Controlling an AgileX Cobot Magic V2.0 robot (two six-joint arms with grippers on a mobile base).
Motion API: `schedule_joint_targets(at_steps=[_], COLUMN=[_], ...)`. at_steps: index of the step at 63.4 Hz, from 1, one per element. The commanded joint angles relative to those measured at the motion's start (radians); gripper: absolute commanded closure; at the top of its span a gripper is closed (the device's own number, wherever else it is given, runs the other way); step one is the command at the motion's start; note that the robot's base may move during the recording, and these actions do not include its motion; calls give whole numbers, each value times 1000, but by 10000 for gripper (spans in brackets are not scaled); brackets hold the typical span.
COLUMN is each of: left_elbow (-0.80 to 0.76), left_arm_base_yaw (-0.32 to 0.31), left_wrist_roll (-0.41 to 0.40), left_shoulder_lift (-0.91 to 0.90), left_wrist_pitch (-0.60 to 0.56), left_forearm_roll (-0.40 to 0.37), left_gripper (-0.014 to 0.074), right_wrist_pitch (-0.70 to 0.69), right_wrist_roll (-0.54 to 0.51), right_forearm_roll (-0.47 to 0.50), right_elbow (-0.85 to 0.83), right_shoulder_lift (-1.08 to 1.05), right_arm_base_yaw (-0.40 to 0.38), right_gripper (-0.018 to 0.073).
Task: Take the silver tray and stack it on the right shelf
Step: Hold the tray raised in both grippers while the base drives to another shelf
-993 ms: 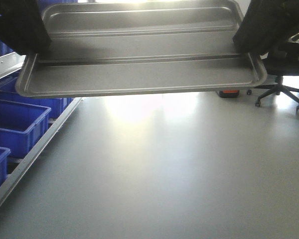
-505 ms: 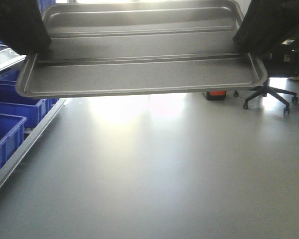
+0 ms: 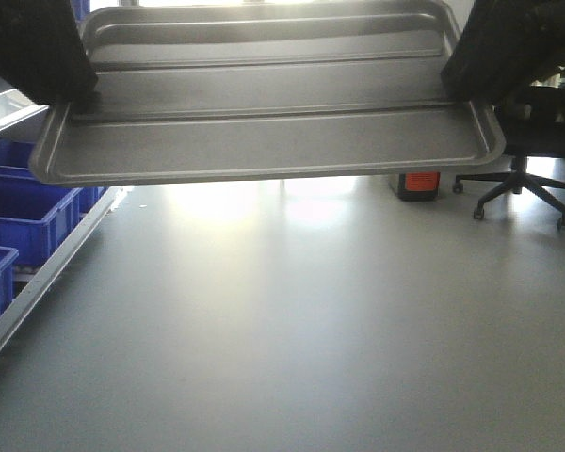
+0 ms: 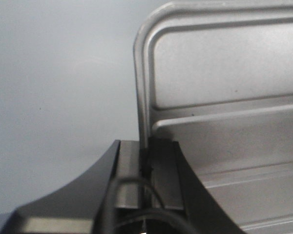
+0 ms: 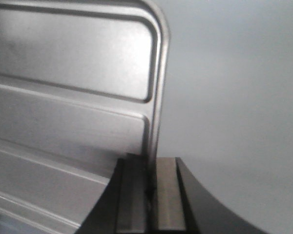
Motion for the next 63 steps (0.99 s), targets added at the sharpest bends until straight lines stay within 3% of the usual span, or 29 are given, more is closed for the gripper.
schedule_joint_targets(at_steps=[1, 63], left_elbow=[-24, -24], left_arm_base_yaw=[-2, -2], left_wrist_roll=[23, 23], left_shoulder_lift=[-25, -25], left_wrist_pitch=[28, 28], left_forearm_roll=[69, 68], left_gripper=[689, 689], right_wrist_pitch=[-42, -41], right_wrist_roll=[-10, -10], right_forearm_roll=[-57, -57], right_elbow=[-29, -29], right_shoulder_lift=[-25, -25], right_arm_base_yaw=[-11, -11], right_gripper=[503, 503])
